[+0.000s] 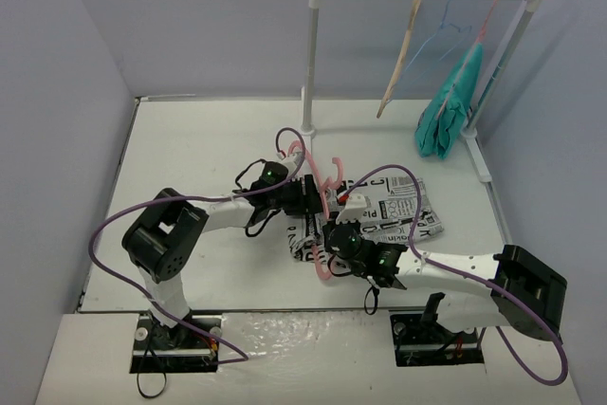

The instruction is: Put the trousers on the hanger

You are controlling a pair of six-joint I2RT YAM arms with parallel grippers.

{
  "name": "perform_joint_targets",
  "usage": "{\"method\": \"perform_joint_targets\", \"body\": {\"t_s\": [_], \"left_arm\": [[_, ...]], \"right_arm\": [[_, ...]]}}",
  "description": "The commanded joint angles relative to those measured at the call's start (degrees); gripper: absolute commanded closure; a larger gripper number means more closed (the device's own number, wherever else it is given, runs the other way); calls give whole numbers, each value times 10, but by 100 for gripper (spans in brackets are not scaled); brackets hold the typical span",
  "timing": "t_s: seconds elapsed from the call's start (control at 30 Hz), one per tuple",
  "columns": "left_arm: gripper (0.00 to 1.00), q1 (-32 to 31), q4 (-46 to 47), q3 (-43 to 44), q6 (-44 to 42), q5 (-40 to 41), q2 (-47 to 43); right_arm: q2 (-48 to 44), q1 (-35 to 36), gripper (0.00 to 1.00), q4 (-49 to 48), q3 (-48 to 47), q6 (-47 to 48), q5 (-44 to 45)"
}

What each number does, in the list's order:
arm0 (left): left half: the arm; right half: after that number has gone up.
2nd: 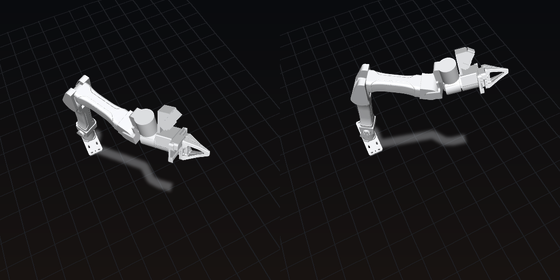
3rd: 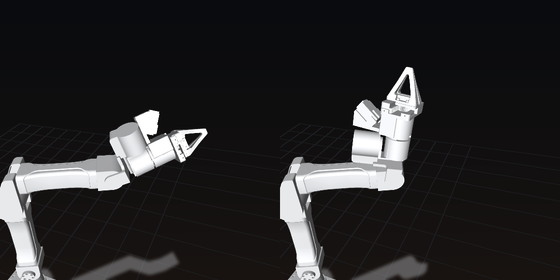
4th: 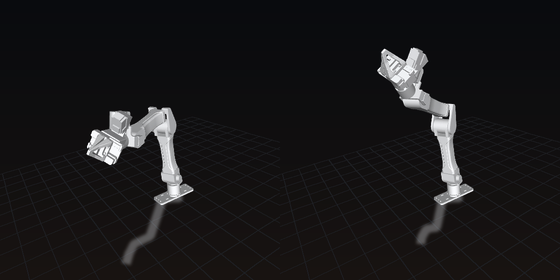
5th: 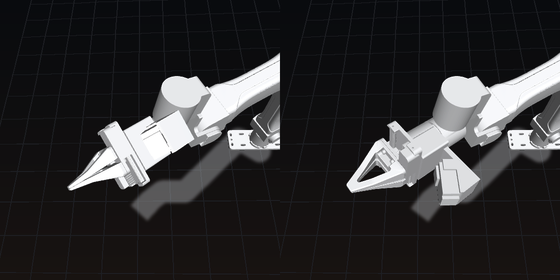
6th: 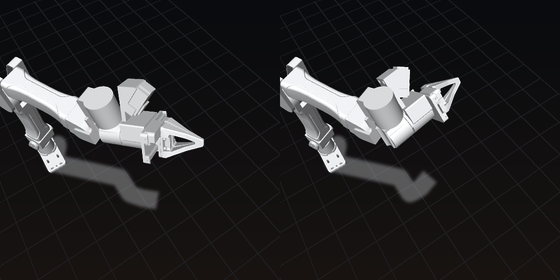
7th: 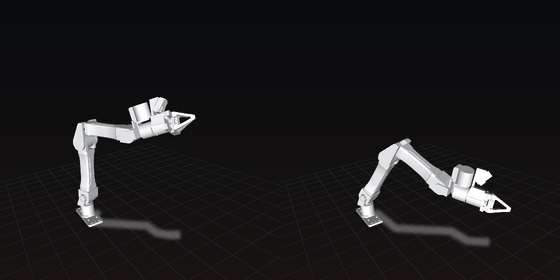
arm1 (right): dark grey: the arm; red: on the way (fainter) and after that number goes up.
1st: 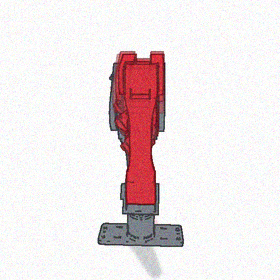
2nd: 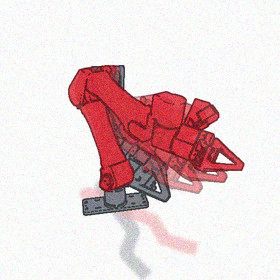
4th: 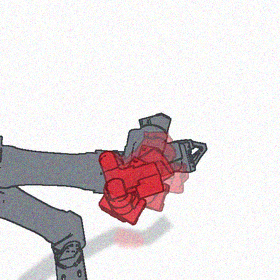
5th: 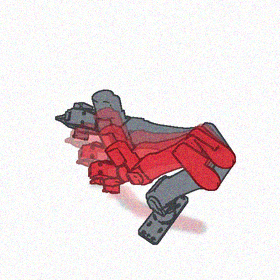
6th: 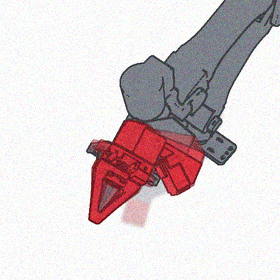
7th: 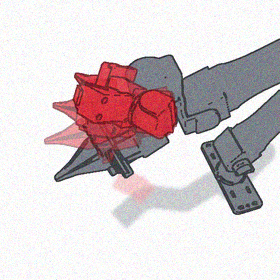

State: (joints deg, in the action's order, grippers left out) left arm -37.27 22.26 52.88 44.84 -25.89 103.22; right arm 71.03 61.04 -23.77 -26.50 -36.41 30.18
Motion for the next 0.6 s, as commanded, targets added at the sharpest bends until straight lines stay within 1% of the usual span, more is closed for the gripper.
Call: {"method": "perform_joint_targets", "body": {"t_s": [0.0, 0.07, 0.13, 0.33, 0.57], "left_arm": [[47, -2, -142, 61, -99, 58, -57], [51, -3, -169, 75, -123, 71, -65], [57, -3, -176, 79, -132, 75, -73], [63, -2, -177, 73, -139, 75, -89], [65, -2, -207, 54, -168, 77, -135]], "right_arm": [[-1, 8, 100, -3, -15, 16, -43], [-1, 8, 100, -1, -16, 20, -44], [-2, 8, 100, -2, -16, 20, -47], [2, 8, 100, -3, -20, 25, -54], [3, 8, 100, -3, -22, 25, -56]]}}
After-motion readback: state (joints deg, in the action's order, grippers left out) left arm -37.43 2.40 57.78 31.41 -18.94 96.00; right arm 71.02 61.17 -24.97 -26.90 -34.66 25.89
